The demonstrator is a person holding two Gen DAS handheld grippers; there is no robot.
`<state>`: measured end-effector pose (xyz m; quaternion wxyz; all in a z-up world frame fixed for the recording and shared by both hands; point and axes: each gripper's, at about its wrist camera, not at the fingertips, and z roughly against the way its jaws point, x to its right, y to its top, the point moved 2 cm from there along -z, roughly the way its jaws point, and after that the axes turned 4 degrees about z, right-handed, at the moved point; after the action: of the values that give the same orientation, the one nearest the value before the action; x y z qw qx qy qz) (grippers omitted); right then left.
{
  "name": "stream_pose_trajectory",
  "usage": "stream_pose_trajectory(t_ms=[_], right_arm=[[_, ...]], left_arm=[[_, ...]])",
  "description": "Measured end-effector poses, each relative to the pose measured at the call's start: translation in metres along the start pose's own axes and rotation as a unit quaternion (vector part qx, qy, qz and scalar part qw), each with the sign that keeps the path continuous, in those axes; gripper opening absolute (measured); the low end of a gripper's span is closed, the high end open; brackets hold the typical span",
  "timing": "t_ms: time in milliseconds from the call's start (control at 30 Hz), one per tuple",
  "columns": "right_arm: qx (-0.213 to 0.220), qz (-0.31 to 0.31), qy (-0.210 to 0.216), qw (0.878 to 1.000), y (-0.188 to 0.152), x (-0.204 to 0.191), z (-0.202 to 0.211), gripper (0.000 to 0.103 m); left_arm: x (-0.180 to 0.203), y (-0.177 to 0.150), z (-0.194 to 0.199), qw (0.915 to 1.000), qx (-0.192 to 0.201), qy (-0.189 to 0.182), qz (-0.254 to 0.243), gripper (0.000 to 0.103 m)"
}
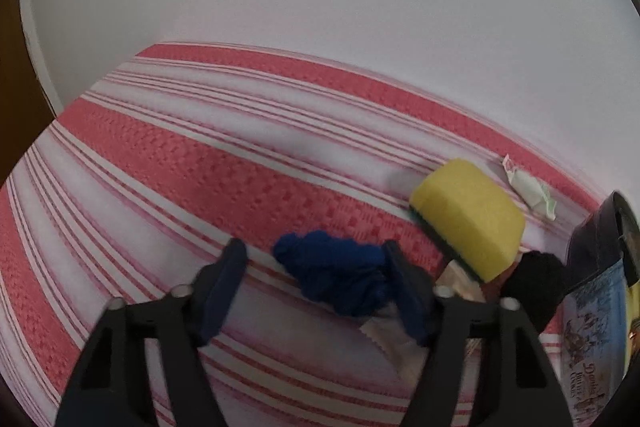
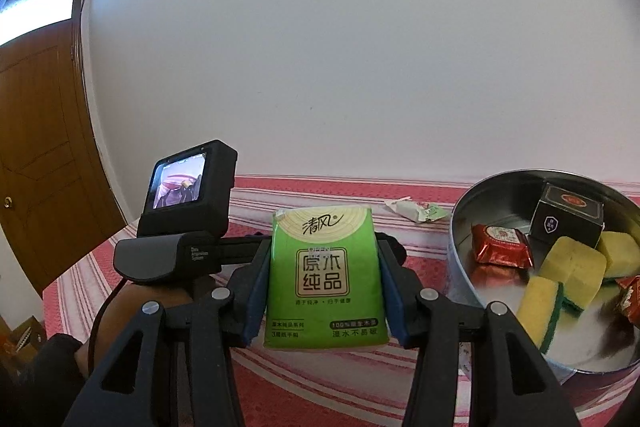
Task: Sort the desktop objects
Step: 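Grasp the green tissue pack with the right tool while the left grasps the blue toy, then lift the tissue pack and blue toy and carry them over the tin bowl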
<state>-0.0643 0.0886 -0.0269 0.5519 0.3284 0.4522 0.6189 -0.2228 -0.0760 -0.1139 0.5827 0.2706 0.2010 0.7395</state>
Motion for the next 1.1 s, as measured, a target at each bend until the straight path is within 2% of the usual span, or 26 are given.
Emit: stream_pose_trajectory(t_ms=[200, 267, 333, 433, 533, 700, 800, 1100], right_arm=[[0.006, 0.002, -0.004, 1.000, 0.006, 0.009, -0.014, 0.052], [0.013, 0.002, -0.013, 1.000, 0.006, 0.010, -0.012, 0.052], [0.027, 0.001, -0.022, 0.999, 0.008, 0.013, -0.008, 0.052], [0.050, 0.008, -0.041, 0.998, 0.010, 0.013, -0.002, 0.052], [0.046, 0.013, -0.047, 0.998, 0.010, 0.014, -0.005, 0.052], [0.061, 0.013, -0.061, 0.996, 0.011, 0.017, -0.002, 0.052], [0.074, 0.017, -0.067, 0.995, 0.012, 0.017, 0.001, 0.052], [0.076, 0.014, -0.078, 0.994, 0.012, 0.019, 0.007, 0.052]], left_arm=[[-0.030, 0.005, 0.008, 0.9947, 0.012, -0.077, 0.066, 0.049], [-0.038, 0.005, 0.018, 0.9914, 0.039, -0.093, 0.083, 0.049], [-0.041, 0.003, 0.040, 0.9884, 0.093, -0.088, 0.081, 0.049], [-0.031, 0.002, 0.063, 0.9839, 0.157, -0.068, 0.050, 0.049], [-0.020, -0.003, 0.076, 0.9800, 0.192, -0.048, 0.018, 0.049], [-0.014, -0.008, 0.087, 0.9769, 0.211, -0.030, -0.011, 0.049], [-0.016, -0.011, 0.093, 0.9758, 0.217, -0.024, -0.011, 0.049], [-0.009, -0.028, 0.106, 0.9744, 0.224, -0.020, -0.003, 0.049]])
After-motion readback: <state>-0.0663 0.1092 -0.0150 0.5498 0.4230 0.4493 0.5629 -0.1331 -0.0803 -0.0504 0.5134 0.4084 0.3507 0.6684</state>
